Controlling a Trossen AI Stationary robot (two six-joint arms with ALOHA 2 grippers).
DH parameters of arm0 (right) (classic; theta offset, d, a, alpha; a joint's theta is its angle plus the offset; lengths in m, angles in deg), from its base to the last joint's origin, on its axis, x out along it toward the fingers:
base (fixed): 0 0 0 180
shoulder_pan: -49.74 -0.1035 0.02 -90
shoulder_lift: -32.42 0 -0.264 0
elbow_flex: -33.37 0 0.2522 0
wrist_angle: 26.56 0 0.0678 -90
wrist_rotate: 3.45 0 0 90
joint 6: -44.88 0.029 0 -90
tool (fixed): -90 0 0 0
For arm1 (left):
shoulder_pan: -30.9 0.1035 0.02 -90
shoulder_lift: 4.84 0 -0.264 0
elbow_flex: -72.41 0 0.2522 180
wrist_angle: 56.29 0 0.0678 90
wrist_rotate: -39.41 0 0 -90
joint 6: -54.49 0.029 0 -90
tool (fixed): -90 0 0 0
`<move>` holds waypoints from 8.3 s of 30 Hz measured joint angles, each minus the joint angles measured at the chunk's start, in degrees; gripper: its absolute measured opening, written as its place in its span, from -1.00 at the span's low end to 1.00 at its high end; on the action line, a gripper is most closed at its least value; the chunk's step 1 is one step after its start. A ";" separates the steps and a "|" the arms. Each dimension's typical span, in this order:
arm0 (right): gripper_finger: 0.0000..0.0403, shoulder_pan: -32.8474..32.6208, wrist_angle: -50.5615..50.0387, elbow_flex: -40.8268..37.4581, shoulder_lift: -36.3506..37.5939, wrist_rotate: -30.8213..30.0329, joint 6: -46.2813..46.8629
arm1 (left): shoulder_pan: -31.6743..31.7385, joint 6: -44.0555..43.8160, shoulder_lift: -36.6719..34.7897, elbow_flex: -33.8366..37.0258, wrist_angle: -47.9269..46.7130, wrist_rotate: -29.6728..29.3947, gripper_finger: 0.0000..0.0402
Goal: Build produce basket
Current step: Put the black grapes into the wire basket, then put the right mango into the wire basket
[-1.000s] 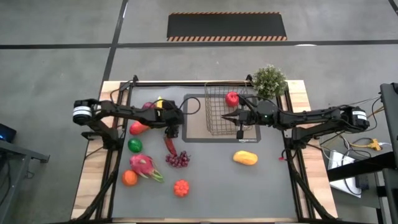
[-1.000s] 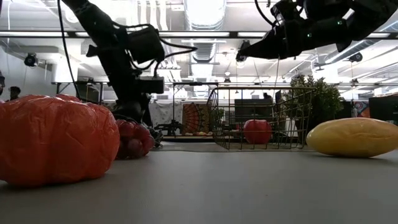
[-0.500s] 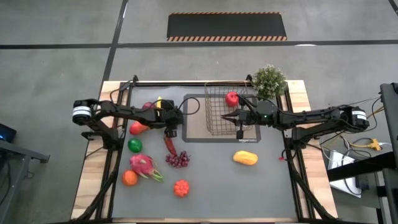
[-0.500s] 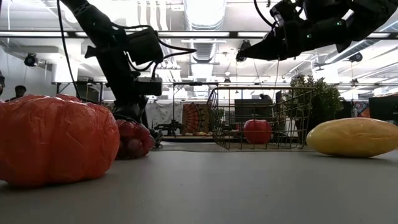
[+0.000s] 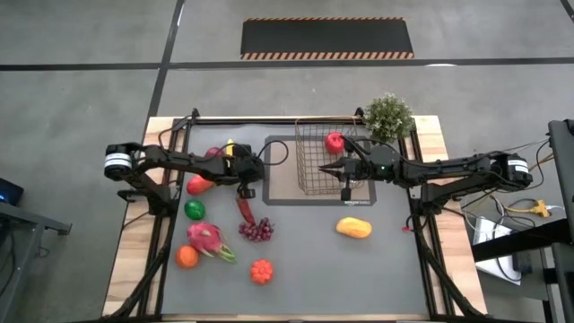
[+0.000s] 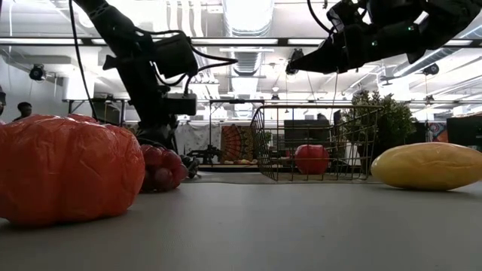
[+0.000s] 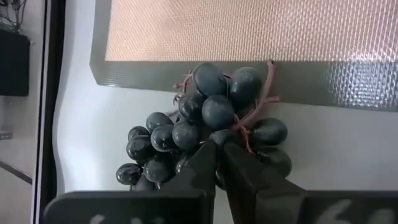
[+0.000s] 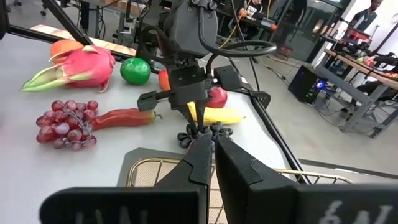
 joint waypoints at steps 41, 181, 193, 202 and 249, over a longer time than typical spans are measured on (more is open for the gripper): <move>-0.94 -0.15 -15.32 -6.25 26.00 0.52 -0.01 | -0.87 -9.16 -12.90 -3.85 51.51 14.88 -1.00; -0.92 -36.36 -97.56 40.16 -17.14 -10.30 52.33 | -22.30 -1.44 -21.79 9.57 49.46 18.93 -0.39; -0.19 -36.29 -93.11 36.72 -17.91 -10.64 57.07 | -25.68 -1.60 -24.08 12.40 47.94 19.23 -0.39; 0.21 -38.49 -87.30 30.79 -17.53 -14.26 55.67 | -25.66 -1.57 -27.99 13.13 48.10 18.60 -0.39; -0.01 -38.86 -66.99 16.79 -13.40 -17.16 54.71 | -25.62 0.41 -28.39 12.95 49.67 18.04 -0.39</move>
